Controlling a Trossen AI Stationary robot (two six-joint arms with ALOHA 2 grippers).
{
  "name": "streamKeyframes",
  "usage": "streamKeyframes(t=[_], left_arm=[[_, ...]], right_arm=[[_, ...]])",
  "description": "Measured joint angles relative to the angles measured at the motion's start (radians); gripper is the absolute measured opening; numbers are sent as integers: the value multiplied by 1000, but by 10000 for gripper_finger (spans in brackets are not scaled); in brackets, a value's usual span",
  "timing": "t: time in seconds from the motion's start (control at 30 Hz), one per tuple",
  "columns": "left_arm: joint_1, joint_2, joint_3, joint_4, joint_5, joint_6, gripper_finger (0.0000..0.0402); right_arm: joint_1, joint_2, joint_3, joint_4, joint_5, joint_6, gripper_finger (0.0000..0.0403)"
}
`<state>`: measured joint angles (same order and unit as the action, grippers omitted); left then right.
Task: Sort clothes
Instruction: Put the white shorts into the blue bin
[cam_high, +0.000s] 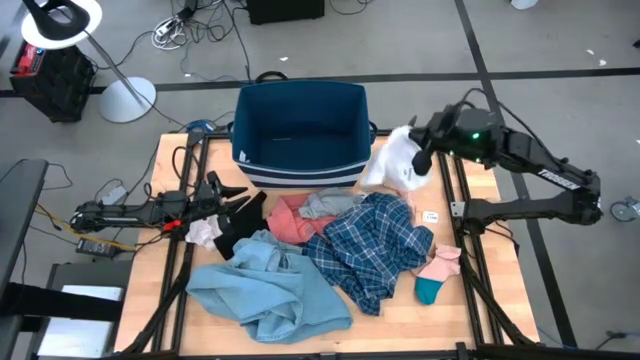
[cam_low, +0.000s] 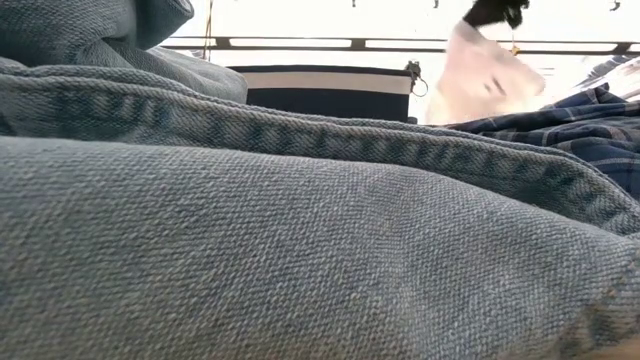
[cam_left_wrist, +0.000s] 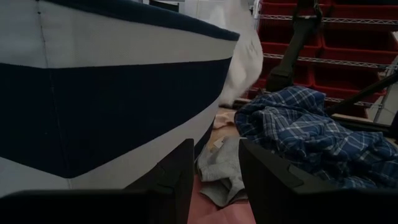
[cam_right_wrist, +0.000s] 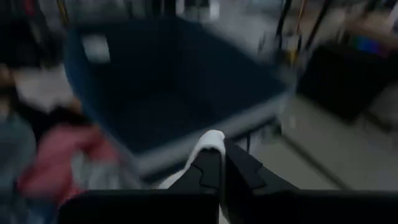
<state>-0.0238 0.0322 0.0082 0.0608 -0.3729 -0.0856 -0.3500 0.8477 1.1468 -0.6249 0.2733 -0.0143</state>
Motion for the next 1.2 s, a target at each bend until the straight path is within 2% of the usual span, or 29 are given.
streamKeyframes(t=[0.3, 0.7, 0.9, 1.0, 1.07, 1.2], left_arm=[[0, 0, 0, 0, 0, 0, 133], [0, 0, 0, 0, 0, 0, 133], [0, 0, 0, 0, 0, 0, 133], [0, 0, 0, 0, 0, 0, 133], [0, 0, 0, 0, 0, 0, 133], [0, 0, 0, 0, 0, 0, 133]], right_arm=[[0, 68, 175, 315, -4, -100, 2], [-2, 356, 423, 380, -20, -168, 2], [-42, 500, 524, 483, -140, -166, 2], [-66, 565, 560, 513, -148, -160, 2], [-84, 602, 572, 527, -159, -130, 2], [-126, 658, 573, 541, -255, -57, 2]])
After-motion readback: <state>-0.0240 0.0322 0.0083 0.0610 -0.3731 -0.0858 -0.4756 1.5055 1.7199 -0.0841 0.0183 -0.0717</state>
